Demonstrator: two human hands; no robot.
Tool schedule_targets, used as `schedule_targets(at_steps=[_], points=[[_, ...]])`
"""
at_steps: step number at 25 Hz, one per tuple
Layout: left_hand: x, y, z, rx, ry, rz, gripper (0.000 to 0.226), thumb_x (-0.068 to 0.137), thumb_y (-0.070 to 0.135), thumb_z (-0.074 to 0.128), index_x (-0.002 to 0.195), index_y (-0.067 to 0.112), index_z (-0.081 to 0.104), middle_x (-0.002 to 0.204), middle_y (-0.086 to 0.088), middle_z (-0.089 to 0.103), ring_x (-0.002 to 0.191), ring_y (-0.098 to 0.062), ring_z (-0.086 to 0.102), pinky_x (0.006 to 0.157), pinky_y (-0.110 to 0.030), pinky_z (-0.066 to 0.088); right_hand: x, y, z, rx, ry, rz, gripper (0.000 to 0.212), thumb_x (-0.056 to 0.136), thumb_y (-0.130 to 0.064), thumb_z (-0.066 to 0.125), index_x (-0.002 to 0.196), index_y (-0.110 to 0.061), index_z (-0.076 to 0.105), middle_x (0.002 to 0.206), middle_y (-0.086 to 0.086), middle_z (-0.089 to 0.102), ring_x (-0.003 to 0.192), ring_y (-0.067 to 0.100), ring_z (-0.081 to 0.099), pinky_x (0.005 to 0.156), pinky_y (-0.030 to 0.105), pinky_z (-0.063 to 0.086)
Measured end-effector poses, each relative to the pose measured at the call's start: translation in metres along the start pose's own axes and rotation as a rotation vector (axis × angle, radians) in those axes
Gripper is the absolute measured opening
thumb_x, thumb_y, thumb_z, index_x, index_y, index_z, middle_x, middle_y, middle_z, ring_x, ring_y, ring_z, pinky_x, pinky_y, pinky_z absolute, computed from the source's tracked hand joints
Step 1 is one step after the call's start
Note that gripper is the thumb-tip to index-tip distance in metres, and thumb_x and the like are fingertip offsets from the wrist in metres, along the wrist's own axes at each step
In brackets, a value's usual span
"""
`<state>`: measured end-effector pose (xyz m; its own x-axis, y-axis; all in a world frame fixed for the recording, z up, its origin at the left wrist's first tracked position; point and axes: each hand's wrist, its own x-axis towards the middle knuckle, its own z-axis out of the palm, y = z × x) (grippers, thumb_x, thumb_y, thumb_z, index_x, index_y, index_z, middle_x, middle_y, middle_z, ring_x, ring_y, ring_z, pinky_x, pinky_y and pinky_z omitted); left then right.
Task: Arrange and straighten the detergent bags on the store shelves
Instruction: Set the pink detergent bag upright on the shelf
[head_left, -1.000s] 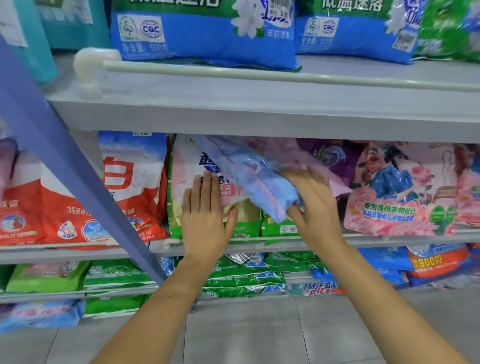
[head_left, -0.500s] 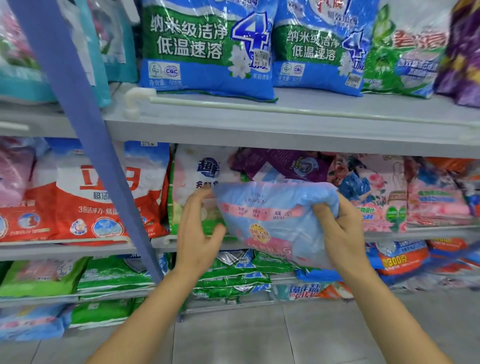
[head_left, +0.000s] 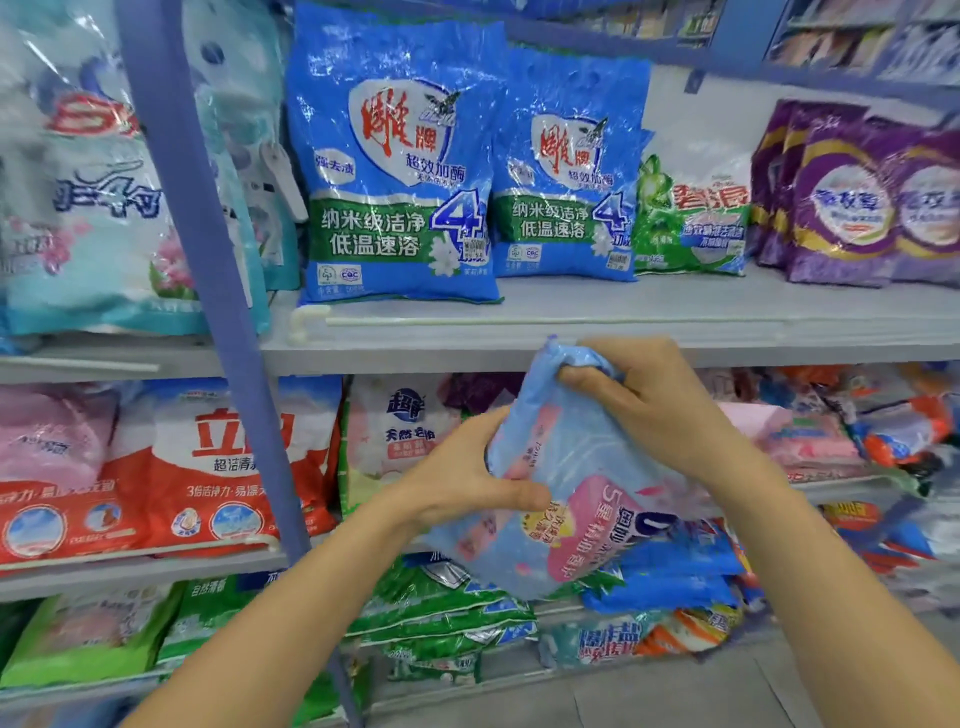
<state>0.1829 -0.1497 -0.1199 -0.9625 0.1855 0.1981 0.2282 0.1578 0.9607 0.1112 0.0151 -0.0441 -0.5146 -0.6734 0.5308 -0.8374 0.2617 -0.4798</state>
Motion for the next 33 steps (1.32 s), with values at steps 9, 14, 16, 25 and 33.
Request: schedule_targets(at_steps=[9,14,16,25,33], points=[[0.028,0.070,0.007,-0.344,0.259,0.032,0.031,0.054,0.014,0.075,0.081,0.002,0.067,0.070,-0.013,0.069,0.059,-0.025,0.066,0.057,-0.030,0.053,0.062,-0.029,-0.060,-0.188,0.157,-0.034,0.030,0.082,-0.049,0.056,0.064,-0.027,0.047,0.057,-0.012,0.046,0.055,0.003,0.044,0.054,0.030,0.036],[0.054,0.109,-0.009,-0.414,0.329,0.110,0.019,0.051,0.012,0.071,0.070,0.008,0.070,0.061,-0.009,0.068,0.053,-0.023,0.065,0.054,-0.029,0.055,0.029,0.003,-0.104,0.325,0.753,0.103,0.009,0.089,-0.029,0.054,0.091,-0.022,0.060,0.092,-0.003,0.066,0.082,0.000,0.061,0.077,0.025,0.049],[0.069,0.118,-0.017,-0.406,0.323,0.116,0.042,0.045,0.014,0.075,0.084,0.000,0.067,0.067,-0.012,0.069,0.057,-0.025,0.067,0.057,-0.031,0.056,0.016,0.036,-0.099,0.493,0.793,0.397,0.012,0.095,-0.029,0.047,0.099,-0.022,0.055,0.104,0.006,0.062,0.083,0.005,0.059,0.075,0.032,0.047],[0.153,0.158,0.000,-0.416,0.269,0.352,0.054,0.025,0.040,0.086,0.073,0.021,0.076,0.069,-0.003,0.072,0.061,-0.020,0.069,0.056,-0.030,0.055,0.035,0.087,-0.107,0.701,0.172,0.692,0.049,0.095,-0.052,0.029,0.089,-0.017,0.064,0.077,-0.005,0.073,0.075,0.010,0.068,0.066,0.028,0.050],[0.215,0.142,-0.003,-0.580,0.540,0.248,0.073,0.033,0.044,0.087,0.098,0.016,0.070,0.093,-0.015,0.070,0.081,-0.031,0.068,0.074,-0.042,0.056,0.108,0.138,-0.167,0.621,0.438,0.420,0.027,0.096,-0.016,0.048,0.082,-0.002,0.067,0.070,0.007,0.065,0.063,0.013,0.058,0.056,0.023,0.050]])
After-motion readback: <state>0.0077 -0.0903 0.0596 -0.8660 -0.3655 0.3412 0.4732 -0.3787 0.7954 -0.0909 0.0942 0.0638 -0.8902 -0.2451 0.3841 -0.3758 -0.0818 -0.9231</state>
